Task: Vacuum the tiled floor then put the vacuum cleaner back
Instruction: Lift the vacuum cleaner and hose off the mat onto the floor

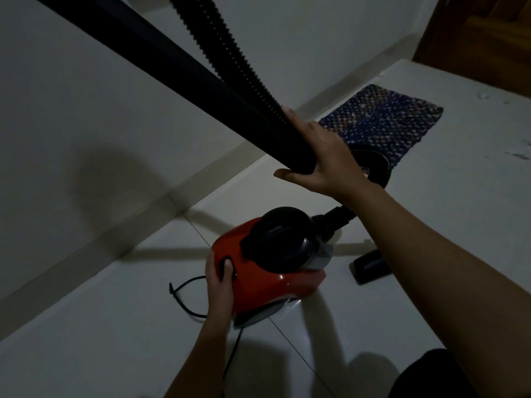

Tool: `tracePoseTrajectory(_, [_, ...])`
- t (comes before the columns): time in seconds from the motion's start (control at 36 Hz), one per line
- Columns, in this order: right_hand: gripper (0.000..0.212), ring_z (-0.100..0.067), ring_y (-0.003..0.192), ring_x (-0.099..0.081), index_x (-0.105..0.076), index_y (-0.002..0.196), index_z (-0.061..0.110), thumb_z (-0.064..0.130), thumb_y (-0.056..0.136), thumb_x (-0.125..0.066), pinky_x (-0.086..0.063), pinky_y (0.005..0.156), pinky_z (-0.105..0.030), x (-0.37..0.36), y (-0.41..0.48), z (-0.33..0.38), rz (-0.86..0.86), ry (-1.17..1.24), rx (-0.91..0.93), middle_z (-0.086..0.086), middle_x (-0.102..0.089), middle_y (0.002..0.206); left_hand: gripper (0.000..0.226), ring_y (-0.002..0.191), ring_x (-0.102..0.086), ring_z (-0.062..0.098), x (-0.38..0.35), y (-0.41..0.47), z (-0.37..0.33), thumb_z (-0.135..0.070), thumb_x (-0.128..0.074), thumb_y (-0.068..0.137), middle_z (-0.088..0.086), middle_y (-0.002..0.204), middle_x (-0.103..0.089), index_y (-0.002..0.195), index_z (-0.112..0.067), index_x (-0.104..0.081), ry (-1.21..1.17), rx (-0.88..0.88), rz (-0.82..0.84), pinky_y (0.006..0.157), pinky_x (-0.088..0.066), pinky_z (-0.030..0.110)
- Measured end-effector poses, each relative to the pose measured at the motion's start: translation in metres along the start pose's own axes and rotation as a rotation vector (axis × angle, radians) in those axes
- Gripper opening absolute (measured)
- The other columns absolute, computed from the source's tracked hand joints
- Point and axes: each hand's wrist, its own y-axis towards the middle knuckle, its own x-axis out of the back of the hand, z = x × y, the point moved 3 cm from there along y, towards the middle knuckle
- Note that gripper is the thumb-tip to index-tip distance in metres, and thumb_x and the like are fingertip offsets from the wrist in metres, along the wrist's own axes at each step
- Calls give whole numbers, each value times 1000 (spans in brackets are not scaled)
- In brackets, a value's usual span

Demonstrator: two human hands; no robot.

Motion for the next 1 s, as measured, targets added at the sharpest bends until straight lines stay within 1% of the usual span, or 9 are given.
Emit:
tracePoseTrajectory(0.08, [90,-16,83,-51,-22,150,22,57,78,-64,-37,75,-27,-2,1,1,-1,7,4,-7,-57,97,58,132,-42,27,0,0,-3,-43,-47,92,4,150,-35,145,-33,-26,-4,0,-41,104,-42,51])
tracePoseTrajectory(0.28, [91,-20,85,-55,-23,150,24,57,77,-65,-46,76,-34,1,0,7,-14,59,-3,-8,-57,97,68,127,-47,29,4,-1,-6,-50,-58,80,6,146,-42,142,-34,-34,-67,72,-18,102,-43,53])
tracePoseTrajectory(0.42, [93,-23,88,-57,-18,150,28,60,76,-63,-48,78,-37,4,0,9,6,85,10,-9,-60,101,52,124,-49,32,3,-19,-51,-25,-57,91,13,142,-45,139,-15,-40,-97,84,-14,97,-44,41])
tracePoseTrajectory(0.5, [92,-23,93,-57,-13,150,35,62,76,-61,-48,82,-43,5,1,10,31,98,0,-8,-60,106,56,138,-35,24,0,-40,-104,-30,-53,93,8,152,-31,144,-17,-33,-40,-73,-108,105,-35,35])
tracePoseTrajectory(0.64, [92,-22,93,-56,-12,150,37,64,76,-59,-46,83,-44,9,2,11,37,96,-11,-5,-58,104,52,132,-35,-8,3,-105,-205,-41,-59,84,-26,138,-42,133,-34,-43,24,-615,-163,109,-28,14])
tracePoseTrajectory(0.72, [92,-22,94,-56,-12,150,38,64,76,-59,-46,83,-44,13,2,12,29,95,0,-5,-59,104,52,130,-38,-7,7,-130,-261,-38,-59,85,-19,137,-45,133,-23,-46,289,-1015,-144,107,-29,8])
tracePoseTrajectory(0.81, [93,-21,97,-56,-7,149,42,63,76,-60,-46,85,-45,16,0,13,26,100,10,-5,-59,108,54,133,-38,10,5,-128,-311,-36,-57,85,-2,138,-48,132,-10,-51,702,-1320,-123,114,-29,25])
tracePoseTrajectory(0.92, [93,-20,99,-55,-6,149,41,61,77,-61,-45,85,-42,21,-2,14,31,101,32,-5,-58,111,55,127,-51,23,3,-113,-354,-47,-49,86,7,130,-61,126,-10,-58,1301,-1402,-99,111,-26,33])
tracePoseTrajectory(1.0, [93,-17,99,-53,-5,149,42,60,77,-61,-44,88,-41,23,-4,12,33,110,32,-4,-57,112,49,112,-63,24,4,-108,-370,-44,-65,79,6,116,-69,117,-13,-65,1578,-1444,-52,105,-39,35])
